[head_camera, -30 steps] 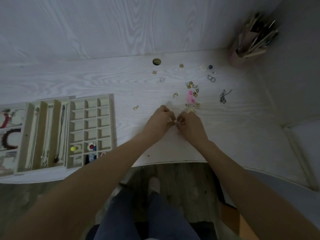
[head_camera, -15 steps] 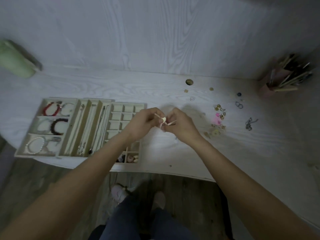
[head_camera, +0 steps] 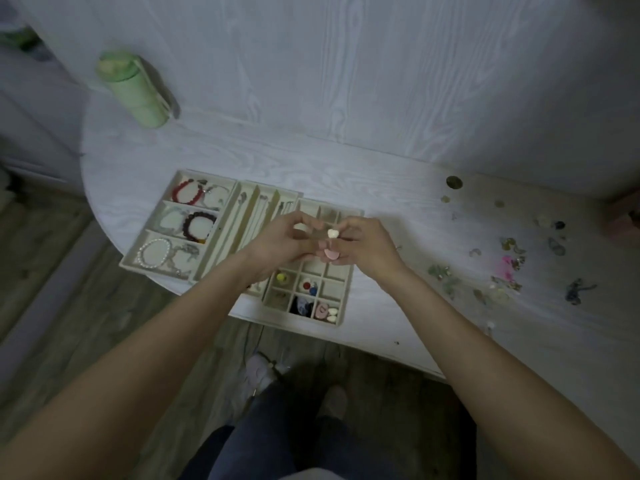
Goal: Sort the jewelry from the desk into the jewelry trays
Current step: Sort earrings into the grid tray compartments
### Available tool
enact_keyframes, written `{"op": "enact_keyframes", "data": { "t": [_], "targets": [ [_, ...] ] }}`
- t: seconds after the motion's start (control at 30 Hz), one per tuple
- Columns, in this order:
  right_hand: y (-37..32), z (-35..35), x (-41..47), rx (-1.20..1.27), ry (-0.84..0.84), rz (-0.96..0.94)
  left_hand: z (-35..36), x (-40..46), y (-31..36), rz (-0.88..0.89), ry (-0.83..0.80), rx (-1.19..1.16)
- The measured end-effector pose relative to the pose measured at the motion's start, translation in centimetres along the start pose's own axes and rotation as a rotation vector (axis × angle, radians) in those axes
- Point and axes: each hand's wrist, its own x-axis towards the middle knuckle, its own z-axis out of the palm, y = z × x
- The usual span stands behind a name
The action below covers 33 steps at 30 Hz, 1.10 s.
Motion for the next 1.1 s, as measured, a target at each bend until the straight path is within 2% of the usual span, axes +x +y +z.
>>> {"op": "enact_keyframes", "data": {
  "t": [0.2,0.37,0.53,0.63,0.8,0.97,1.1],
  "targets": [
    [0.1,1.6,-0.3,0.098,-0.038,0.05,-0.3,-0.2,-0.9,-0.024,0.037,0.091],
    [0.5,1.3,-0.5,0.209,-0.074,0.198,-0.3,-0.3,-1.5,-0.027,-0.013,0.201],
    [2.2,1.2,-0.9,0.353,-0.012,0.303,0.6,-0.5,-2.4,-0.002,-0.061,0.219],
    [2.6,1.0,-1.1,0.383,-0.015,0.287,0.6,-0.5,-3.1,0.061,-0.061,0.361],
    [3.2,1.0,-1.6,0.222,-0.035,0.204,1.1,-0.3,-4.1,0.108,-0.037,0.461],
    [4.5,0.7,-1.5,0.253,0.065,0.22,1.6,-0.2,-5.2,0.149,-0.056,0.513],
    [6.2,0.7,-1.3,-0.017,0.113,0.208,2.2,0.1,-6.2,0.199,-0.026,0.692]
  ]
}}
